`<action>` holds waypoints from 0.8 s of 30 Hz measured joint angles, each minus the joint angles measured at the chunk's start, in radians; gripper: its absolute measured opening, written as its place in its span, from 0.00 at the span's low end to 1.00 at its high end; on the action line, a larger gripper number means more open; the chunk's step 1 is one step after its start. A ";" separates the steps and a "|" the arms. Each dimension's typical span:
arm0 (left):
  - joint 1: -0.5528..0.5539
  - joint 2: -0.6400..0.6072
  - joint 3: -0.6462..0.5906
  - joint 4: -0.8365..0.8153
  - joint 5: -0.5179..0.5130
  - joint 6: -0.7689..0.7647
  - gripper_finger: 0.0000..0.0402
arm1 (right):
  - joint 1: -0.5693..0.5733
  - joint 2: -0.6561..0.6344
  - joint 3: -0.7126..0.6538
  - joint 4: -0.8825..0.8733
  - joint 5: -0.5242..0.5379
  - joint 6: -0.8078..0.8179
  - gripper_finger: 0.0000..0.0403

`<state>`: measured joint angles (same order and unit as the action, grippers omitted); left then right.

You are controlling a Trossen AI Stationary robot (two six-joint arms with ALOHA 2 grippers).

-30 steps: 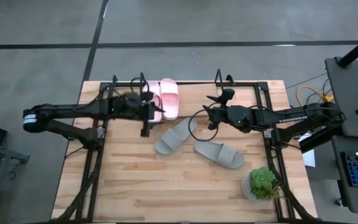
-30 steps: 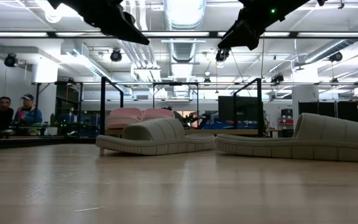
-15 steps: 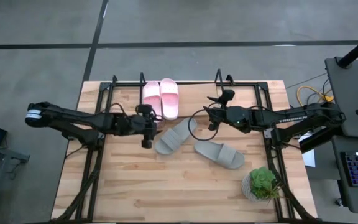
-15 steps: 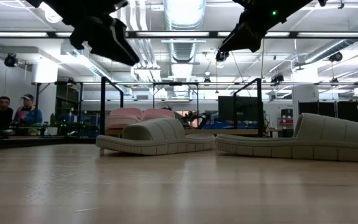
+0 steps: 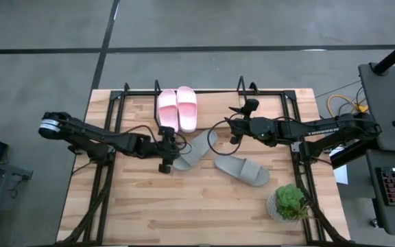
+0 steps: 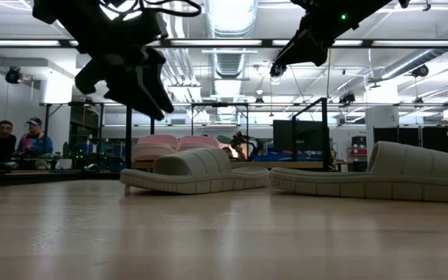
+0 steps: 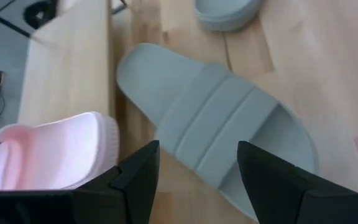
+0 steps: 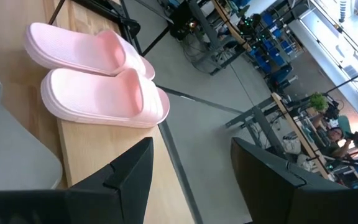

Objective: Pick and place slides into the shelf
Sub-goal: Put the left gray slides on the shelf

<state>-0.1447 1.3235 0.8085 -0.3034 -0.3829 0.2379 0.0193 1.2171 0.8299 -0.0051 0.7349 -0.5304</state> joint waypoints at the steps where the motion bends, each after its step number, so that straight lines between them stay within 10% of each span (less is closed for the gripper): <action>1: -0.005 0.010 0.000 0.000 0.000 0.000 0.50 | 0.000 0.000 0.000 0.000 0.000 0.000 0.51; 24: -0.060 0.273 0.010 0.077 -0.159 -0.020 0.50 | 0.000 0.000 0.000 -0.016 0.000 0.023 0.51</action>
<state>-0.2050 1.5968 0.8189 -0.2260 -0.5416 0.2175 0.0189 1.2171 0.8299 -0.0215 0.7349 -0.5079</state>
